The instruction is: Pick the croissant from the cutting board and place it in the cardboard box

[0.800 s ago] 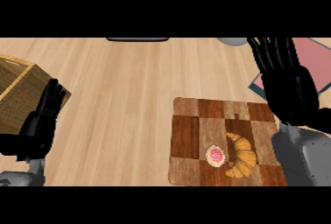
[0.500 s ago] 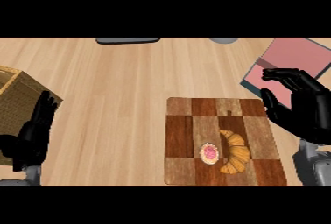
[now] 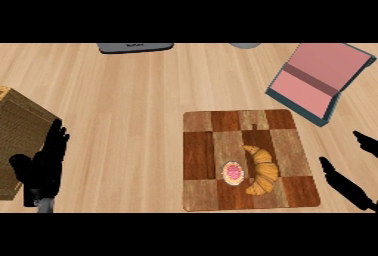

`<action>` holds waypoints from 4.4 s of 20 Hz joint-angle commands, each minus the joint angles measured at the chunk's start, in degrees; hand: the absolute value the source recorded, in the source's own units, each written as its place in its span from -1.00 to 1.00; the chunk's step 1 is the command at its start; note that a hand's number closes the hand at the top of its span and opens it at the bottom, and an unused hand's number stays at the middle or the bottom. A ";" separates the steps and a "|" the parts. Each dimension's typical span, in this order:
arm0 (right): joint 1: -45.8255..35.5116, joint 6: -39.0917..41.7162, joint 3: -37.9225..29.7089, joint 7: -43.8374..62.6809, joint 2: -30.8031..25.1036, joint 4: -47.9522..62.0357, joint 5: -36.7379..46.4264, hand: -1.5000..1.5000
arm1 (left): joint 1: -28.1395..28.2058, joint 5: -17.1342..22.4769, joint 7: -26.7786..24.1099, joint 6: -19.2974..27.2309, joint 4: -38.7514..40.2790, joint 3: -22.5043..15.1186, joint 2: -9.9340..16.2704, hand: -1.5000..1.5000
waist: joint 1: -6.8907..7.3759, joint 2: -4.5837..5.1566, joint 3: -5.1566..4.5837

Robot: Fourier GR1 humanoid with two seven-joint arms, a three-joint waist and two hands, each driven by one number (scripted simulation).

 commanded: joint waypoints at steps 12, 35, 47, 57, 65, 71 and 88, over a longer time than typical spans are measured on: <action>23.76 19.39 12.82 43.04 0.39 -38.52 31.96 -1.00 | -6.14 -1.87 2.53 -0.81 2.57 -2.26 -2.33 0.00 | 5.69 0.74 0.17; -9.27 46.49 27.81 77.82 19.76 -21.51 42.48 -1.00 | -7.58 -3.83 1.97 -2.02 5.74 -0.15 -4.83 0.00 | 6.33 0.57 0.37; -16.62 47.10 24.08 82.16 19.92 -12.78 40.03 -1.00 | -5.73 -5.56 1.29 -2.28 4.48 -0.86 -5.80 0.00 | 6.47 0.49 0.40; -15.56 46.04 17.66 77.46 19.92 -8.63 39.01 -1.00 | -7.36 -6.32 3.65 -2.60 3.21 -0.01 -5.40 0.00 | 6.00 0.46 0.45; -13.80 43.59 18.14 75.76 19.93 -4.14 39.71 -1.00 | -10.52 -6.39 0.35 -3.39 9.88 2.31 -7.00 0.00 | 5.48 0.60 0.40; -14.98 40.11 15.46 71.39 19.93 2.30 38.78 -1.00 | -8.93 -5.92 3.65 -5.76 5.47 3.18 -4.80 0.00 | 6.02 0.56 0.46; -17.06 33.66 13.78 66.46 19.93 12.85 38.28 -1.00 | -5.45 -10.65 4.24 -4.26 1.88 2.23 -8.60 0.00 | 6.18 0.51 0.47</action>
